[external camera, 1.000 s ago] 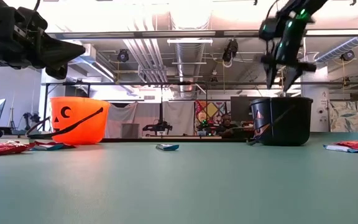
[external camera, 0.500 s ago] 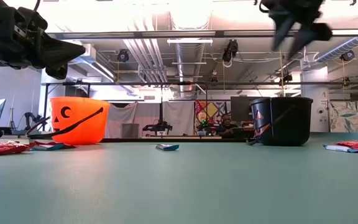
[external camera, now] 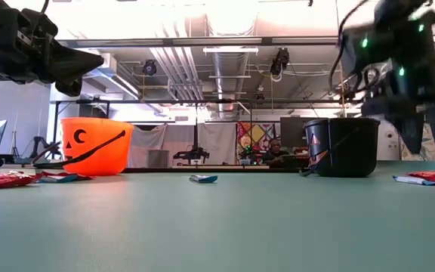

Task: Sort candy by brand, put in halloween buckets
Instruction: Put the red candy into the black bucket

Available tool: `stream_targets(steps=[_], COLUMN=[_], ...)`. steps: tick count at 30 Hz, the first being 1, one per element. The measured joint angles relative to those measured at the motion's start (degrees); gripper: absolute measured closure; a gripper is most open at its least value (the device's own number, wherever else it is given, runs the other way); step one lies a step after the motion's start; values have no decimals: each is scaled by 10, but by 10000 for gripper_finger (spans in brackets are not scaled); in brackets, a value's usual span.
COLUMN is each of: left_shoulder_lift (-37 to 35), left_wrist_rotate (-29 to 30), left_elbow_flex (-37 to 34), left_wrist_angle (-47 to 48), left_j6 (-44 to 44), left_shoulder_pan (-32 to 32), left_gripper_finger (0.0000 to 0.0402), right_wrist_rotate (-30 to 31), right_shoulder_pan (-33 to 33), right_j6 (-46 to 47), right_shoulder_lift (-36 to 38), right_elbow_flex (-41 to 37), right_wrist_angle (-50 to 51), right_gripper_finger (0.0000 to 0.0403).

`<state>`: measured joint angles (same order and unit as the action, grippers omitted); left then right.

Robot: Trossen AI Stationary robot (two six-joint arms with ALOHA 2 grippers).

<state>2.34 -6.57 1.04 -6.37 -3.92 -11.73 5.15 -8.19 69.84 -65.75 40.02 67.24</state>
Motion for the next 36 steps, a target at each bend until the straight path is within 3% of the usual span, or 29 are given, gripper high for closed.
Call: stream_targets(steps=[7,13,18,24,30,36], left_shoulder_lift=[0,0,0,0,0,0], left_wrist_rotate=[0,0,0,0,0,0], left_elbow_flex=[0,0,0,0,0,0], left_wrist_angle=[0,0,0,0,0,0], left_j6=[0,0,0,0,0,0], left_shoulder_pan=[0,0,0,0,0,0], left_gripper_finger=[402,402,402,402,402,402], right_wrist_rotate=[25,-14,-37,-45,-93,-97], right_shoulder_pan=[-94,-134,-122,-91,-41,-3], right_j6=[-76,-141,-175,-152,-134,-135], right_shoulder_lift=[-41,-114,-158,-174,-167,-157], right_elbow_flex=[-10,-16,-9,11,66,150], right_wrist_angle=[-28,-32,-34,-34,-33,-14], right_gripper_finger=[148,173,213,298,372,390])
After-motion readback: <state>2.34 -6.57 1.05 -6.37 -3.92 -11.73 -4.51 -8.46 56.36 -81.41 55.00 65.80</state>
